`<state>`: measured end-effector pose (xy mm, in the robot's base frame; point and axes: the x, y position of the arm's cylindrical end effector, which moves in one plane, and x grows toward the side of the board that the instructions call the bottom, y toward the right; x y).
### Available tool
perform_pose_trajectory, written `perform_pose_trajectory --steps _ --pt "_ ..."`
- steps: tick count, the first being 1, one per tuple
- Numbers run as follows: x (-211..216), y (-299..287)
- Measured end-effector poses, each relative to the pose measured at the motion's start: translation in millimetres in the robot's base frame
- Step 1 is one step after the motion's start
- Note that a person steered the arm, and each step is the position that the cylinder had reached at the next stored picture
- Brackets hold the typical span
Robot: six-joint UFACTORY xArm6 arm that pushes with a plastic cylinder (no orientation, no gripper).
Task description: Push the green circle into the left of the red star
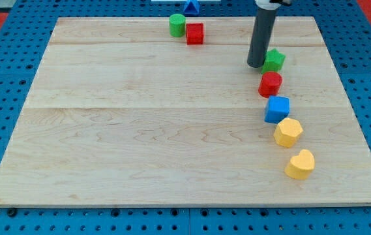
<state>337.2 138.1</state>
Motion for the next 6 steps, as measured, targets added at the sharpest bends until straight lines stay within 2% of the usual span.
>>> perform_pose_trajectory --steps 2,3,4,6 --pt "-2.8 -110.8" --pt "-25.0 -174.2" --pt "-70.0 -209.4" --pt "-112.0 -218.6"
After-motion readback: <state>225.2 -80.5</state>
